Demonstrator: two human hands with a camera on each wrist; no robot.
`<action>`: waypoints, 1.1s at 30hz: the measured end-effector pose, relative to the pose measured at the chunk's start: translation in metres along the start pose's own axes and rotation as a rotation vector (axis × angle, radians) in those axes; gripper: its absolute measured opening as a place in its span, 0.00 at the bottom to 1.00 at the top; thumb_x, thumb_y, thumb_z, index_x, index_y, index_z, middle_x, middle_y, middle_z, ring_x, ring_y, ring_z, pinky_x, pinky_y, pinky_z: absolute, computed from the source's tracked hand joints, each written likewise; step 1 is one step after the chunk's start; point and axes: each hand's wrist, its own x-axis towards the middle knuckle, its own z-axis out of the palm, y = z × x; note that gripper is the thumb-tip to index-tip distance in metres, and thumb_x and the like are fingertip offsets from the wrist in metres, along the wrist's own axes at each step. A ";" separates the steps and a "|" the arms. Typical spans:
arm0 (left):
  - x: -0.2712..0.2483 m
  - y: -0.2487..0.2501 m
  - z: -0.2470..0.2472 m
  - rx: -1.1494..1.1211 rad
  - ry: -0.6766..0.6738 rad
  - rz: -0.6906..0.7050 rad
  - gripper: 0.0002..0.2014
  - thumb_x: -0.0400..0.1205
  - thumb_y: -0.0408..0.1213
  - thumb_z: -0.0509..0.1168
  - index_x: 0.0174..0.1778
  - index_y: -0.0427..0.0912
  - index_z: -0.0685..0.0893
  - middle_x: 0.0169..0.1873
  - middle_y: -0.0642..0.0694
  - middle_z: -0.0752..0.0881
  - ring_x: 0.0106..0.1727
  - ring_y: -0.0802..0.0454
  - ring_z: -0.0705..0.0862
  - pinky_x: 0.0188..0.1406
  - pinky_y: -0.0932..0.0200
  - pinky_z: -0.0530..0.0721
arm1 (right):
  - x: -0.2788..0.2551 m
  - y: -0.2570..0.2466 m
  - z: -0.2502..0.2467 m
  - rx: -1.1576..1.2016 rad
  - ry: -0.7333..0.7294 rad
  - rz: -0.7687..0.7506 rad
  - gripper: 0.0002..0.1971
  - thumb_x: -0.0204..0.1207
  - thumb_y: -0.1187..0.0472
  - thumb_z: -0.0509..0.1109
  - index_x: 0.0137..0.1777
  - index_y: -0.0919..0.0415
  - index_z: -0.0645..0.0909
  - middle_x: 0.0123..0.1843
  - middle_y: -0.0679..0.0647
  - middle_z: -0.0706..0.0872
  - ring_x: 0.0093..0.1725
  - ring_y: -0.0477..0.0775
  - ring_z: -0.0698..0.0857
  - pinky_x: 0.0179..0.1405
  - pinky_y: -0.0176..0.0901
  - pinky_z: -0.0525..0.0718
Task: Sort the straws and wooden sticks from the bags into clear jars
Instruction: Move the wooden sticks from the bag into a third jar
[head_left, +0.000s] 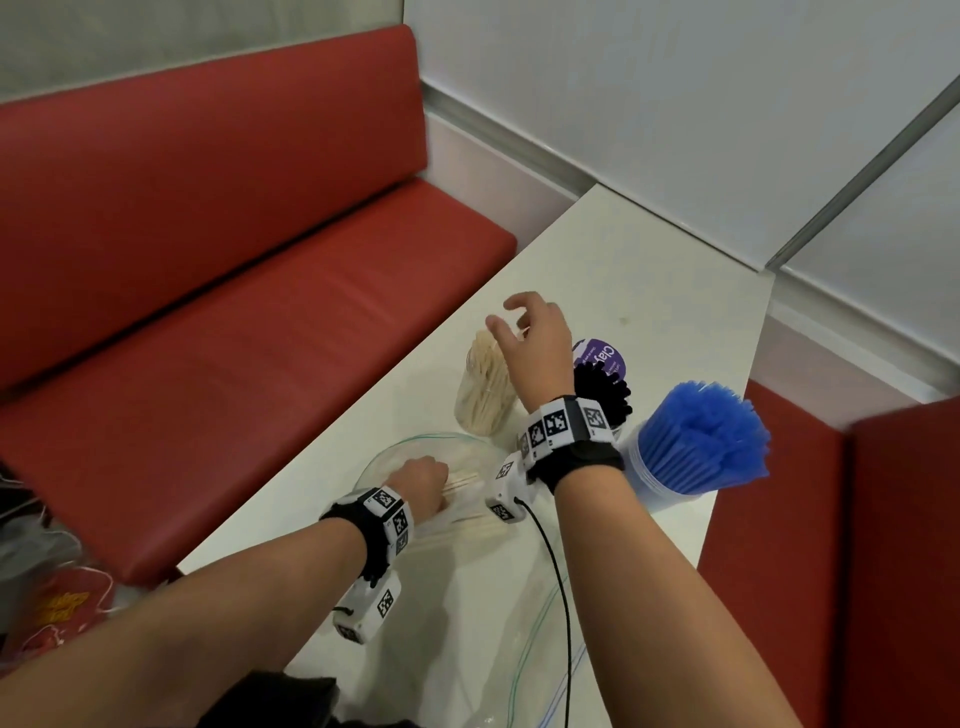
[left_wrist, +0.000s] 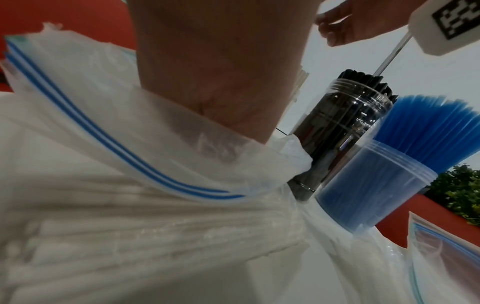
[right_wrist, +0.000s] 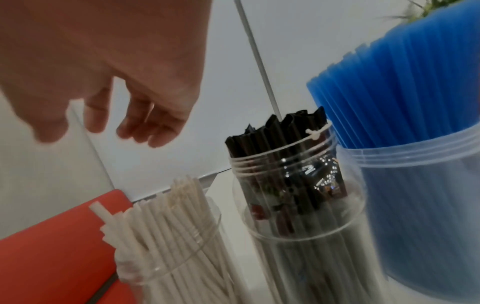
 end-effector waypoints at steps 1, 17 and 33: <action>0.000 0.000 -0.001 0.010 -0.003 0.000 0.15 0.82 0.41 0.64 0.62 0.38 0.81 0.60 0.39 0.81 0.60 0.40 0.81 0.60 0.48 0.82 | -0.002 0.000 0.004 -0.057 0.023 -0.066 0.16 0.83 0.53 0.69 0.69 0.56 0.80 0.61 0.57 0.82 0.63 0.58 0.79 0.63 0.52 0.78; -0.011 0.003 -0.022 -0.040 0.012 -0.039 0.10 0.81 0.26 0.58 0.34 0.40 0.74 0.48 0.37 0.85 0.53 0.39 0.86 0.41 0.57 0.75 | -0.064 0.019 0.034 0.026 0.025 -0.226 0.17 0.82 0.65 0.62 0.68 0.58 0.84 0.61 0.54 0.84 0.62 0.52 0.80 0.65 0.46 0.78; -0.050 0.005 -0.037 -0.462 0.158 0.026 0.18 0.84 0.53 0.62 0.29 0.51 0.78 0.26 0.56 0.81 0.33 0.55 0.81 0.30 0.62 0.70 | -0.143 0.061 0.030 0.560 -0.182 0.419 0.15 0.83 0.47 0.71 0.64 0.54 0.82 0.54 0.55 0.89 0.48 0.48 0.88 0.50 0.46 0.88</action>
